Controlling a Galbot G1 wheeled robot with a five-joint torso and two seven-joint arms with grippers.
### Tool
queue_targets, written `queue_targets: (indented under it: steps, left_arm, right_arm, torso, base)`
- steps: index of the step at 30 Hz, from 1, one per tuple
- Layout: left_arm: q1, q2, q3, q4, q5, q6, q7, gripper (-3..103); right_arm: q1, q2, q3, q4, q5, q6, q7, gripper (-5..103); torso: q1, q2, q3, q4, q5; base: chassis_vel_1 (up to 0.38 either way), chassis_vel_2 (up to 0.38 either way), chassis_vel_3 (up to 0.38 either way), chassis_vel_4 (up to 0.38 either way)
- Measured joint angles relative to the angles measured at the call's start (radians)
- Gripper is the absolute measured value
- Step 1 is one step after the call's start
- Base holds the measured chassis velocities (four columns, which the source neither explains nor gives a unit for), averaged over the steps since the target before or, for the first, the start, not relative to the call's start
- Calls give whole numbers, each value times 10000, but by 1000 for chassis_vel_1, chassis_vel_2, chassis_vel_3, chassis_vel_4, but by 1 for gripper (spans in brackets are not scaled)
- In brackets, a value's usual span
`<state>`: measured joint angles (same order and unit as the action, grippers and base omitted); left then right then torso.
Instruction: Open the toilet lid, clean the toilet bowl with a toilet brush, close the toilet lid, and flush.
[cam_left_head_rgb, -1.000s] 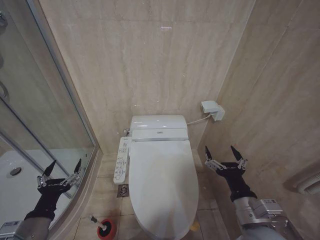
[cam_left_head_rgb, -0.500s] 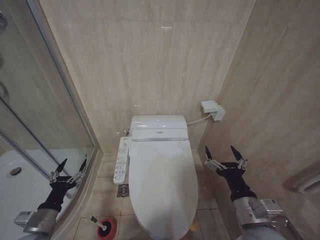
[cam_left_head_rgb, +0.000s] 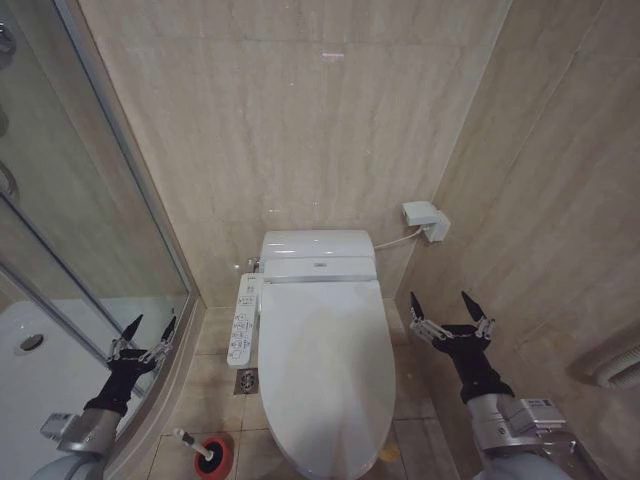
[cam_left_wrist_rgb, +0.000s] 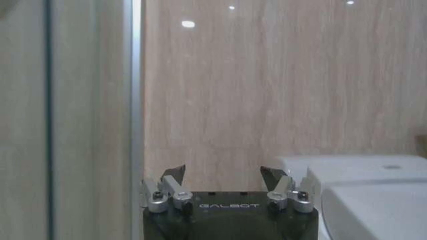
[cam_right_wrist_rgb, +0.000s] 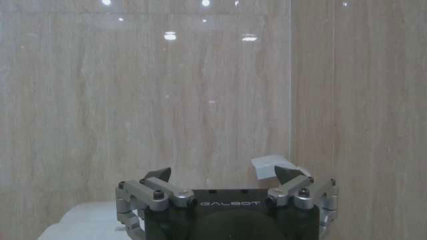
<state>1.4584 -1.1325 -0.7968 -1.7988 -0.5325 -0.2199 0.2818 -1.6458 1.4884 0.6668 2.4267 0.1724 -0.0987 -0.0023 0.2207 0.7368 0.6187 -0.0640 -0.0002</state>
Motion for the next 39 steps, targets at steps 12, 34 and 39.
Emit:
queue_targets:
  steps: [12, 34, 39]
  left_arm:
    - [-2145, 1214, 1651, 2186, -472, -121, 332, 78]
    - [-5100, 1788, 3880, 4257, -438, -285, -262, 75]
    - [-5995, 1970, 4445, 5115, -436, -336, -335, 70]
  right_arm:
    - [0, 0, 0, 0, 0, 0, 0, 100]
    - [0, 0, 0, -1, 0, 0, 0, 100]
    - [1, 0, 0, 0, 0, 0, 0, 100]
  torso:
    - [0, 0, 0, -2, 0]
    - [0, -1, 0, 0, 2]
    - [0, 0, 0, 1, 2]
  base:
    - [0, 0, 0, 0]
    - [0, 0, 0, 0]
    - [0, 0, 0, 0]
